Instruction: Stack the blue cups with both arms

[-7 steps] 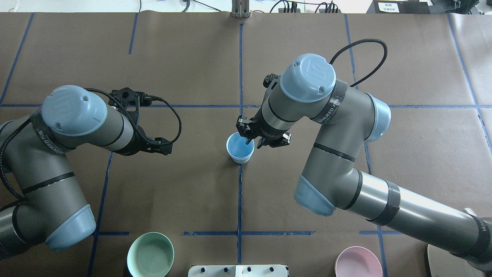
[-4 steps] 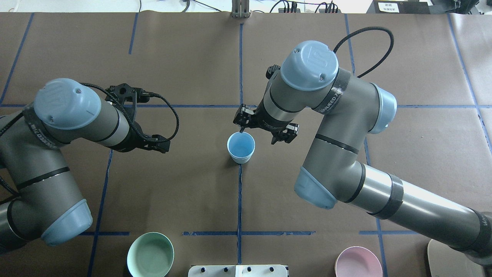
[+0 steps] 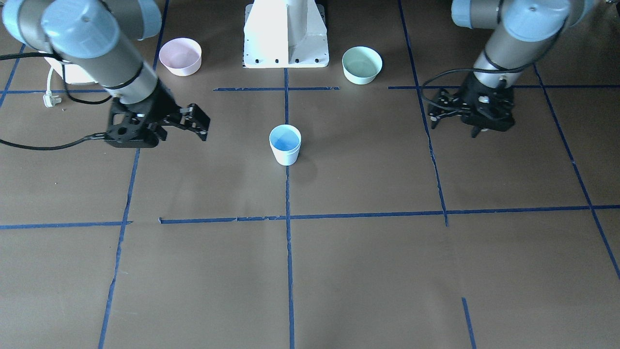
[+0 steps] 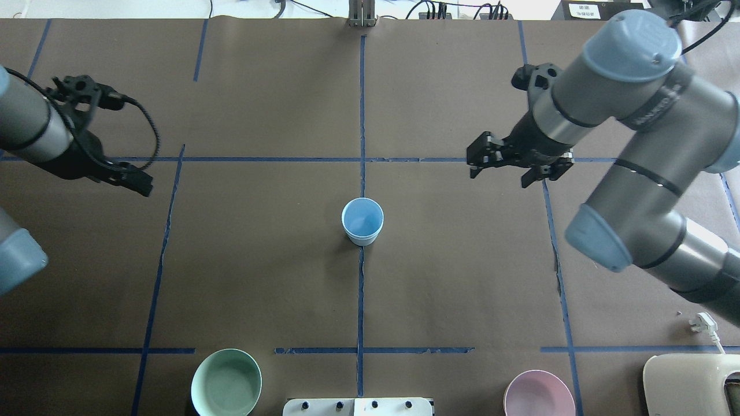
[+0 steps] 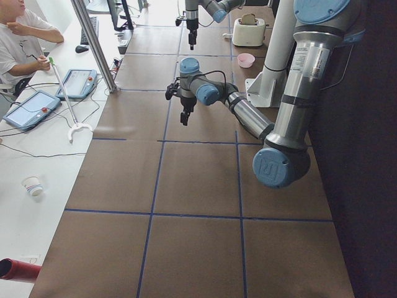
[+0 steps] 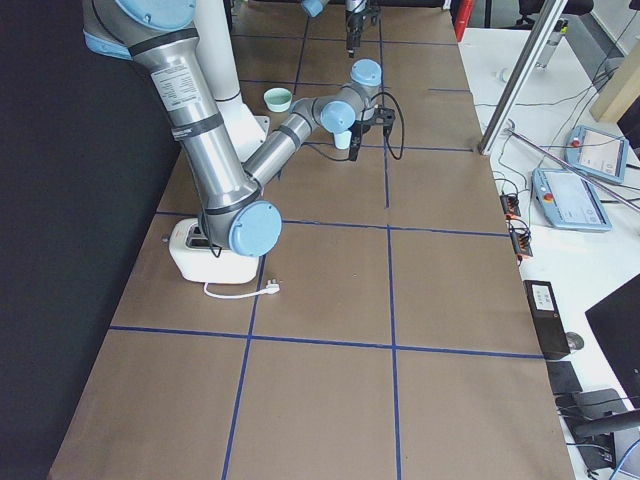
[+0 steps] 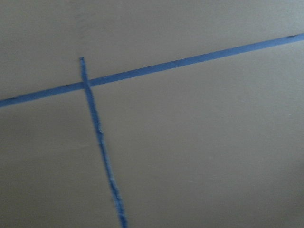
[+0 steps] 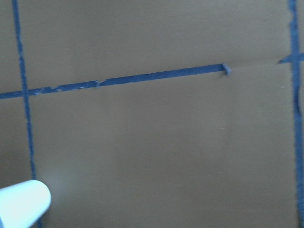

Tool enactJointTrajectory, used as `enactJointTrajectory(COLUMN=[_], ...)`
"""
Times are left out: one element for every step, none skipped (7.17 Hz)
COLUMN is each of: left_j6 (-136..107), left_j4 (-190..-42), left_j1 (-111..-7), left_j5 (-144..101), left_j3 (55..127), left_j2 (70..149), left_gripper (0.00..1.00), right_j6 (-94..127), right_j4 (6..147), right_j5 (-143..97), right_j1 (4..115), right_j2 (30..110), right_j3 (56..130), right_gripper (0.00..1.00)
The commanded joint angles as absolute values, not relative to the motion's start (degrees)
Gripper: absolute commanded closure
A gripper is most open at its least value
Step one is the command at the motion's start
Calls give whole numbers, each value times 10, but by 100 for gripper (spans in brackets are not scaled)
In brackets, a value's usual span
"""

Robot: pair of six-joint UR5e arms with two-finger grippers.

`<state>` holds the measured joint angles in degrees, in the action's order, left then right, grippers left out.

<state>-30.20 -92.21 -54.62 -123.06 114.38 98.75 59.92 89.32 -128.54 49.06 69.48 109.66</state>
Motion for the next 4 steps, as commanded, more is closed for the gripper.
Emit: enactJointTrajectory(left_j6=[-93, -10, 76, 138], left_j4=[-909, -889, -868, -865], left_j1=[-685, -753, -801, -844], left_j5=[-1296, -1327, -1331, -1343], left_j3=[1109, 1068, 1024, 970], left_j2=[936, 935, 941, 948], left_gripper=[0, 0, 0, 0], right_j6=[385, 263, 164, 96], right_j4=[889, 893, 896, 896], right_j5=[-1335, -1354, -1357, -1378], right_j1=[589, 653, 706, 752], right_j2=[826, 880, 911, 936], right_j3=[1117, 1107, 1084, 1063], right_gripper=[0, 0, 0, 0])
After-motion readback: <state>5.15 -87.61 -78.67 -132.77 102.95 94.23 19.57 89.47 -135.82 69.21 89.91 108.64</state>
